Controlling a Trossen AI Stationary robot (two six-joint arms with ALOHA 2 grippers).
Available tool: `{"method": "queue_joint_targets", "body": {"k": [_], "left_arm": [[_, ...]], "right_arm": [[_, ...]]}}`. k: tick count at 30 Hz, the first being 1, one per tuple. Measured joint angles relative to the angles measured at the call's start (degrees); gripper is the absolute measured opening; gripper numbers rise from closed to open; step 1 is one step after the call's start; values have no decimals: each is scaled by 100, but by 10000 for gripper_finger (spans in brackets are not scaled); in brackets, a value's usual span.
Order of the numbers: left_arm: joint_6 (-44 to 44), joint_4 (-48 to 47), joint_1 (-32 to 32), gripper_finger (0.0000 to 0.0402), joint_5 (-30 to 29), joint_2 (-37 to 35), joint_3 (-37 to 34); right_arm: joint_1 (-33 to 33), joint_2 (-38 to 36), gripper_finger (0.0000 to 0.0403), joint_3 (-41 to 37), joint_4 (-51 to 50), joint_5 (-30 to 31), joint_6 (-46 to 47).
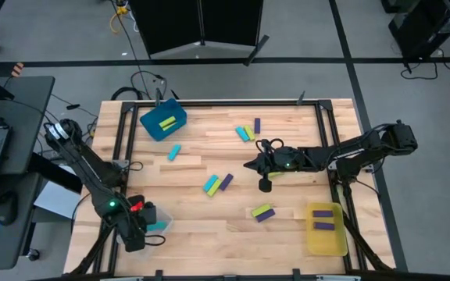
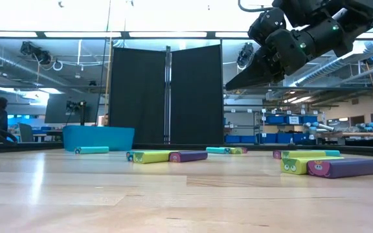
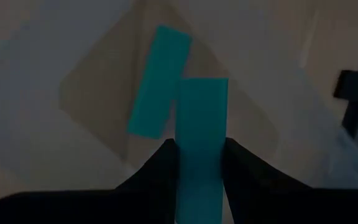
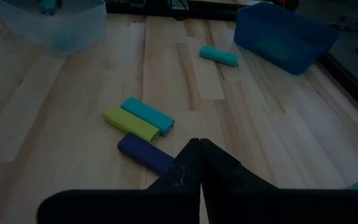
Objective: Sort blocks
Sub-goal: Put the blue block into the transparent bin
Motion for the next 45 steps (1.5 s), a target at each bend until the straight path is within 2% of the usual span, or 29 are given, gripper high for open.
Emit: {"method": "queue_joint_targets", "body": {"k": [7,13,22,31,33,38,45], "left_arm": [[116,653,0,101,335,2,-501],[116,1086,2,101,358,10,-741],[190,1286,12,101,340,390,-744],[87,1296,15,101,433,422,-751],[87,1263,13,113,445,430,-719],[-18,1231,13,176,514,437,-697],[-57,1089,13,186,514,437,-579]], "right_arm": [[0,0,12,0,0,-4,-3],[0,0,12,0,-3,-7,-7],[0,0,13,0,-3,-9,-20],[0,0,14,0,-8,-9,-20],[0,0,14,0,-7,-9,-20],[0,0,14,0,-7,-9,-20],[0,0,14,0,-7,-11,-50]]}}
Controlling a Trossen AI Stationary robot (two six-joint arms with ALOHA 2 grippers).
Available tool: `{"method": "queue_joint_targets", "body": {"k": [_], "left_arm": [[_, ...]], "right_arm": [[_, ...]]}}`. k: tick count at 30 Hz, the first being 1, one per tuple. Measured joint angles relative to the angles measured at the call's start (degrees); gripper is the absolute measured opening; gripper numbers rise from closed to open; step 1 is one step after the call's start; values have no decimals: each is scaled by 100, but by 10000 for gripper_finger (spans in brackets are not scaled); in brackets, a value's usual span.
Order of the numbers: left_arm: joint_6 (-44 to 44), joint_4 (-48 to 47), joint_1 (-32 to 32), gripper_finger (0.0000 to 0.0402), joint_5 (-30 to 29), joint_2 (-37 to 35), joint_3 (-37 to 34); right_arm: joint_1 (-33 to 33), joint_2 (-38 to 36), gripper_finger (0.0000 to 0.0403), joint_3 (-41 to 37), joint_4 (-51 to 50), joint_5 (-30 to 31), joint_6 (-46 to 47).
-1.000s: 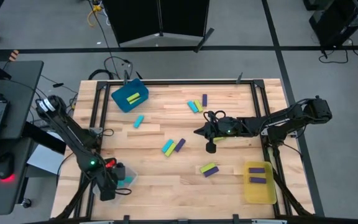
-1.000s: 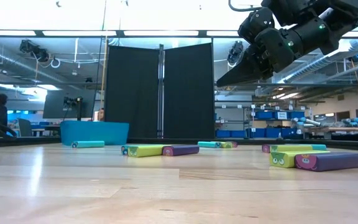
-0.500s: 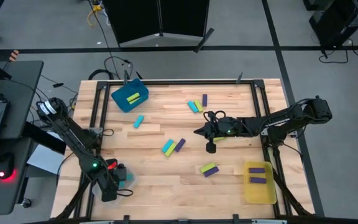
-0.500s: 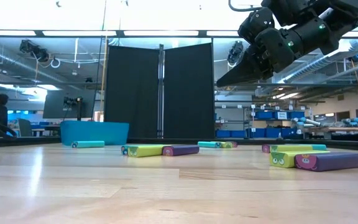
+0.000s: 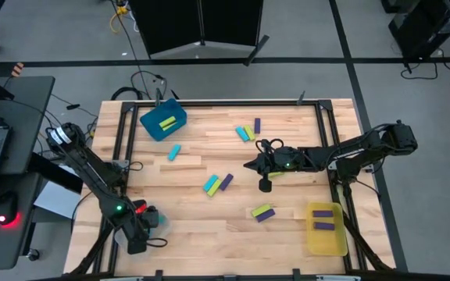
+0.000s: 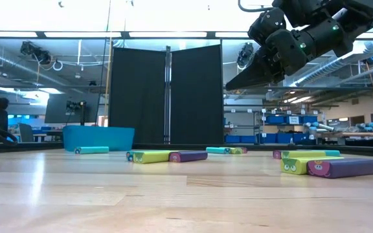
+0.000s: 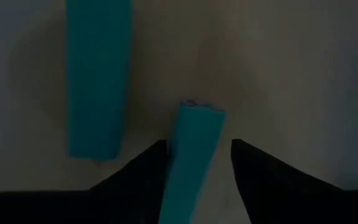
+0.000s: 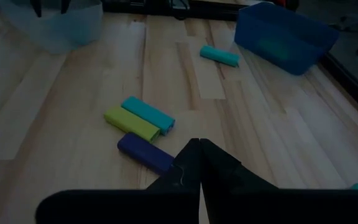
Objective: Sort blocks
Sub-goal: Put the blue block into the transparent bin, then put the violet block into the yellow bin
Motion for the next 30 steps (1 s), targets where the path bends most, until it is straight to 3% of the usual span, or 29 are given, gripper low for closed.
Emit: {"method": "queue_joint_targets", "body": {"k": [6,13,17,22,27,30], "left_arm": [[51,-671,0,182,-128,0,394],[131,-773,220,171,-260,-26,637],[151,-861,474,118,-563,-256,720],[492,-893,789,15,-1167,-806,698],[1015,-707,1269,8,-1844,-1336,472],[1565,-57,1663,4,-2012,-1538,171]], "right_arm": [[1,0,16,0,2,0,-7],[2,0,14,0,2,0,-15],[0,0,16,0,1,-93,-15],[0,-2,13,0,0,-101,-15],[-102,-2,15,7,-53,68,330],[-333,-4,18,183,-750,195,913]]}}
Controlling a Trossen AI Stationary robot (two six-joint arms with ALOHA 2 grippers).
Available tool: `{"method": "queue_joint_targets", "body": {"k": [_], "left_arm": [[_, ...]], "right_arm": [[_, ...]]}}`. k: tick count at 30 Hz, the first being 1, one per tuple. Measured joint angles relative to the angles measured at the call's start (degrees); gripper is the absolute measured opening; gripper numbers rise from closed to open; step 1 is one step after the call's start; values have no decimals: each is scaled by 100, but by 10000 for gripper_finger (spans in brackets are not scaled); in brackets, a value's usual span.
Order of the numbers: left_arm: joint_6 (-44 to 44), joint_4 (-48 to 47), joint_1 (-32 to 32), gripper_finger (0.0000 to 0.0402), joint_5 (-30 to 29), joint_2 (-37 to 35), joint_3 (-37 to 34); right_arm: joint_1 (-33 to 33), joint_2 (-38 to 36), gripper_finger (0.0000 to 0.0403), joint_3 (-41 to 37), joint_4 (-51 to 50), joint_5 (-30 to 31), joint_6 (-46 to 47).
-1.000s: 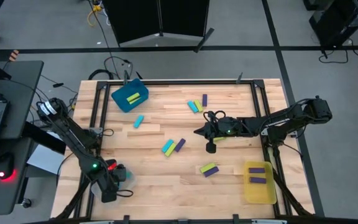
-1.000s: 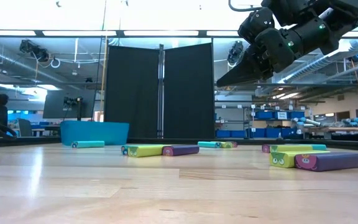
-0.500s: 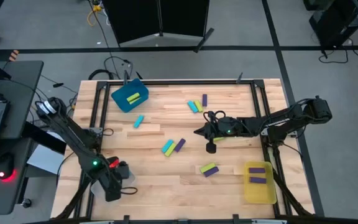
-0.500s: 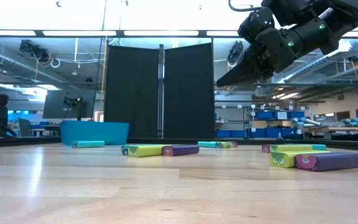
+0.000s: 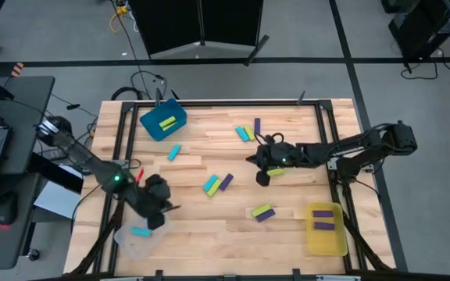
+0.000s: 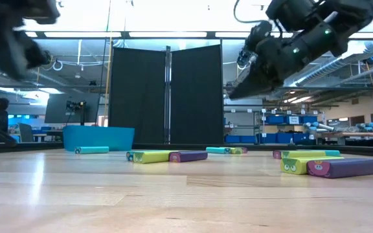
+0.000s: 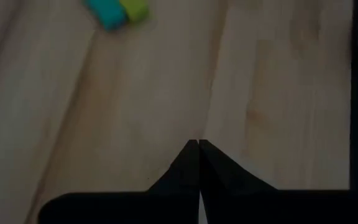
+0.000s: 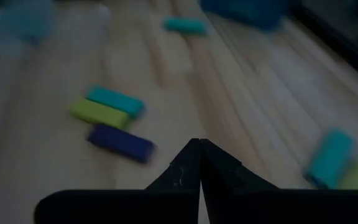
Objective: Sort blocks
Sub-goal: Put the violet block into the yellow bin
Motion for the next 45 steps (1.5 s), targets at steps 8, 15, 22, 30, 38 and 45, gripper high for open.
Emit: {"method": "queue_joint_targets", "body": {"k": [8,15,22,30,38,45], "left_arm": [[1479,2094,1012,4,-42,-81,-789],[2423,4378,1892,4,24,-81,-1525],[3051,5416,2602,4,-24,-81,-1769],[3257,5879,3130,4,-30,-79,-1769],[3259,5862,3292,4,-32,-66,-1769],[3405,5860,3289,6,-32,-66,-1769]], "right_arm": [[-486,0,40,227,-655,169,673],[-1126,0,91,367,-1202,958,1564],[-1780,0,157,368,-1305,1055,2343],[-2095,18,200,468,-1367,1067,2634],[-2219,1098,203,1734,-2531,1011,2548],[-2569,2169,215,2708,-3663,999,2784]]}}
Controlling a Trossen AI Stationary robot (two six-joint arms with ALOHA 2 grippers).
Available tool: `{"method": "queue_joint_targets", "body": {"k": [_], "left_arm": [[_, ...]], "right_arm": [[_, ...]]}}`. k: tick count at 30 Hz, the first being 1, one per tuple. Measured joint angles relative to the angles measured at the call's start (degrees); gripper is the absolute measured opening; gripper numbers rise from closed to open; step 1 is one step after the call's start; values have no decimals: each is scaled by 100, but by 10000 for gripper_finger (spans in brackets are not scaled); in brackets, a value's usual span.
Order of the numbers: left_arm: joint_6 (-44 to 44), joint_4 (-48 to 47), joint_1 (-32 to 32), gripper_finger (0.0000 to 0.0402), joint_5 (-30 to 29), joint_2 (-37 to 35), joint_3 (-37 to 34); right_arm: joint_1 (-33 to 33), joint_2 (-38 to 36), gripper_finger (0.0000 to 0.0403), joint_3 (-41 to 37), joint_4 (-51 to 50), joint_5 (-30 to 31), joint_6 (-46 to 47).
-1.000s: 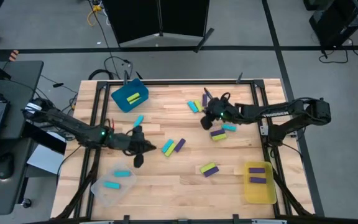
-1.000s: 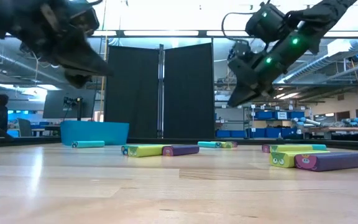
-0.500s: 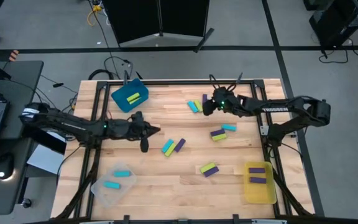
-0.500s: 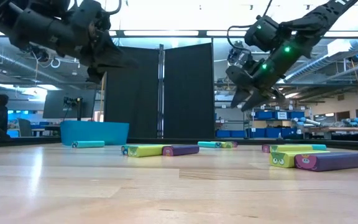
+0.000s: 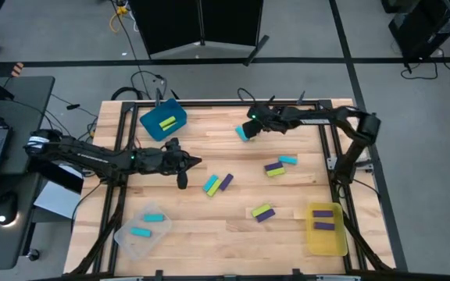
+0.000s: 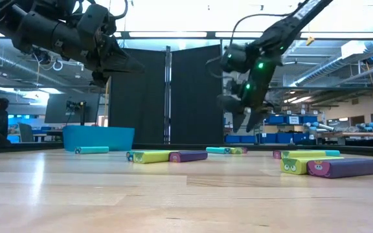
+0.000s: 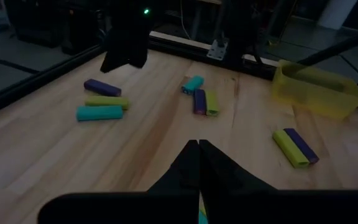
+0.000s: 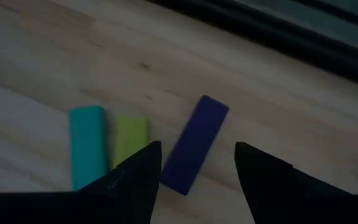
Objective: Sort blocks
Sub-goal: Put the violet block into the yellow bin
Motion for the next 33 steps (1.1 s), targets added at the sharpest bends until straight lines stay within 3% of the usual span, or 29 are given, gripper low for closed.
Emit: {"method": "queue_joint_targets", "body": {"k": [5,21,26,31,33], "left_arm": [[2,-17,0,7,0,0,0],[0,-19,0,7,0,0,0],[0,-37,-2,7,1,0,0],[0,-41,-2,7,0,0,0],[0,-40,-2,8,0,0,0]], "right_arm": [[-169,413,221,144,-120,-305,129],[-336,933,202,148,131,-410,60],[-336,933,172,145,153,-407,-314],[-347,908,111,145,151,-459,-782],[-343,843,109,135,102,-477,-908]]}}
